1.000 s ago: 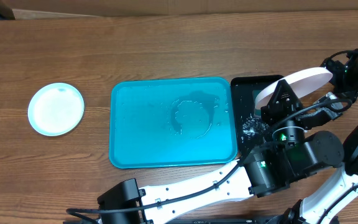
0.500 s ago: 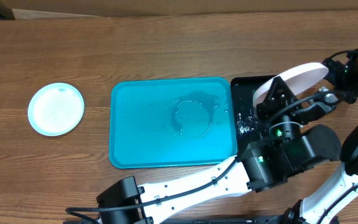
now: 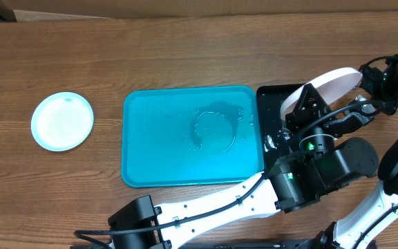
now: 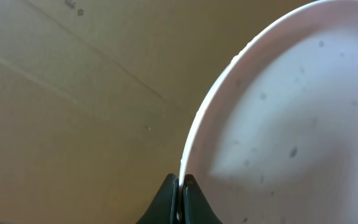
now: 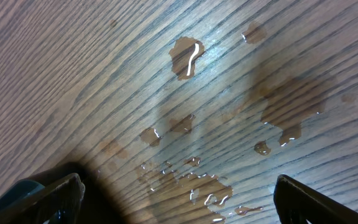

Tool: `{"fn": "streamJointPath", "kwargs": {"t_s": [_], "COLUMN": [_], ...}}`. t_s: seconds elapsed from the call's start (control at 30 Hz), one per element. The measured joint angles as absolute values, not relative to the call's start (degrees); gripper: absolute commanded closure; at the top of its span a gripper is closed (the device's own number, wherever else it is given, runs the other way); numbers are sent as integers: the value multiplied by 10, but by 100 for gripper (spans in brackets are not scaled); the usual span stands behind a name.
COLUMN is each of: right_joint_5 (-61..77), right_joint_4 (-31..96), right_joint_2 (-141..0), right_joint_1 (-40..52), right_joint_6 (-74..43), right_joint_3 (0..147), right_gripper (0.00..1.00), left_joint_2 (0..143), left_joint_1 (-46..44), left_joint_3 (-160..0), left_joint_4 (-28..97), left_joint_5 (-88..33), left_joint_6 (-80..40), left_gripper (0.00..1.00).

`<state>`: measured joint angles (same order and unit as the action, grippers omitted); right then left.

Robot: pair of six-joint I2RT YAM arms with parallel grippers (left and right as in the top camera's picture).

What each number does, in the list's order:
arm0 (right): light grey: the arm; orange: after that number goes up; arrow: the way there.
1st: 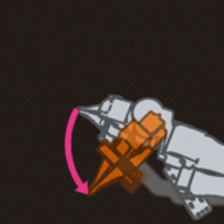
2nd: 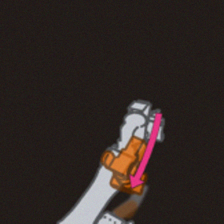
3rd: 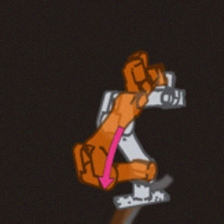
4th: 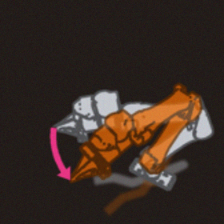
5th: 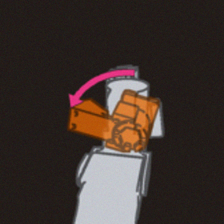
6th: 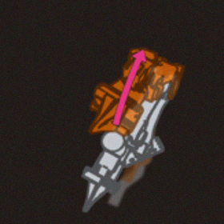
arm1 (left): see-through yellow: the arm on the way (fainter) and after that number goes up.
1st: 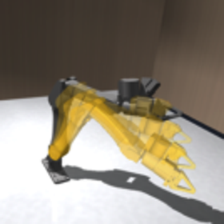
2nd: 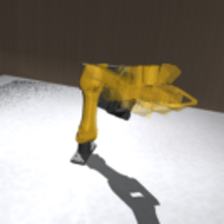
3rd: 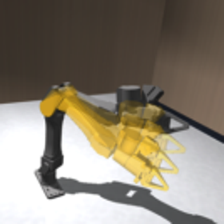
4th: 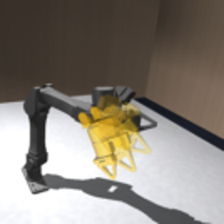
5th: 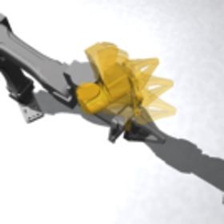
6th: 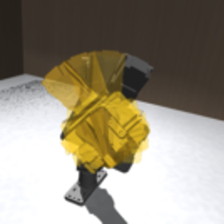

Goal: Clean dirty plates on tray and stack at the side
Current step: 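Tip the white plate over the black tray to drain it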

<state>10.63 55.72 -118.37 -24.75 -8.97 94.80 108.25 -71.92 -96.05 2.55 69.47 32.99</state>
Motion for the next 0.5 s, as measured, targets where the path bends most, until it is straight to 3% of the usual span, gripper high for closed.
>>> {"fn": "streamJointPath", "kwargs": {"t_s": [0.3,0.5], "right_joint_5": [107,107], "right_joint_4": [557,557], "right_joint_2": [-1184,-1184], "right_joint_1": [-248,-248], "right_joint_6": [-90,-90], "right_joint_3": [948,948], "right_gripper": [0,0], "left_joint_2": [1086,1086], "left_joint_1": [-728,-714], "left_joint_3": [-961,-961], "left_joint_4": [30,82], "left_joint_5": [707,695], "left_joint_6": [345,286], "left_gripper": [96,96]}}
